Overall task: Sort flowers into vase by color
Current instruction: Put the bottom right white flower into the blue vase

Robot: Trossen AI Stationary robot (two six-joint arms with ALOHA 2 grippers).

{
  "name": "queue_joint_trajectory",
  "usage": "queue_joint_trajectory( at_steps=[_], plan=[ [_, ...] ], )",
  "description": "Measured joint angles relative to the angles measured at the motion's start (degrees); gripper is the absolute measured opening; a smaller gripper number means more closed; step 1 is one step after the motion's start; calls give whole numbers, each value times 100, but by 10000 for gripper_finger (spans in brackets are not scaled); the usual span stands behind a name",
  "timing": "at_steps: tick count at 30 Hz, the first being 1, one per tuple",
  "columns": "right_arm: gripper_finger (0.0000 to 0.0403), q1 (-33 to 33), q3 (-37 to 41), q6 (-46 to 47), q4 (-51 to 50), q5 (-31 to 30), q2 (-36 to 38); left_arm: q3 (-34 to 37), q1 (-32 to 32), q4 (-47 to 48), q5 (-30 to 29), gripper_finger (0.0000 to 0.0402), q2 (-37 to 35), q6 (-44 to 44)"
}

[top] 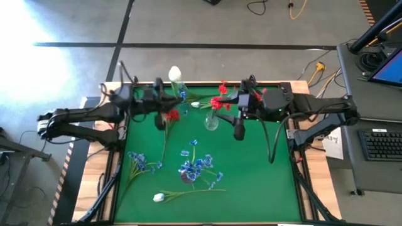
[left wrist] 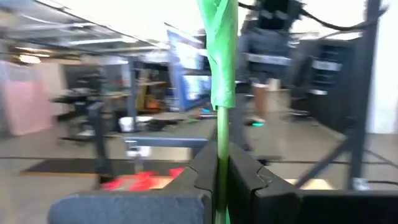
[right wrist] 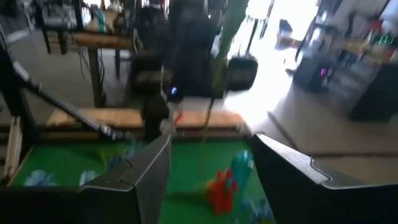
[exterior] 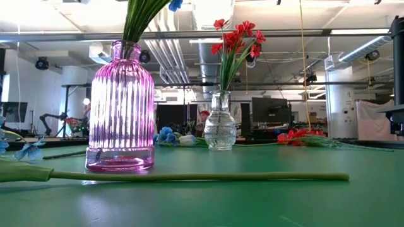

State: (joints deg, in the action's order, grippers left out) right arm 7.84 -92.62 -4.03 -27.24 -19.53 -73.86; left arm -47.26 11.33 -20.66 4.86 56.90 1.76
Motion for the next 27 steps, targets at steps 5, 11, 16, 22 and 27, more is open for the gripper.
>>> queue_joint_trajectory(
  at_steps=[5, 11, 16, 22, 27],
  plan=[
    [224, 0, 0, 311, -800, -3, 157, 423, 851, 21, 6, 0, -457, 348],
    [224, 0, 166, 452, -1034, 2, 159, 663, 1861, 21, 53, 0, -495, 305],
    [224, 4, 477, 561, -1030, 18, 234, 779, 2465, -10, 371, 0, -430, 198],
    [224, 4, 1149, 864, -902, 0, 665, 1102, 2848, -768, 704, 0, -419, 46],
    [224, 4, 1825, 1184, -517, 0, 1184, 1503, 3127, -1114, 616, 0, -417, 77]
  ],
)
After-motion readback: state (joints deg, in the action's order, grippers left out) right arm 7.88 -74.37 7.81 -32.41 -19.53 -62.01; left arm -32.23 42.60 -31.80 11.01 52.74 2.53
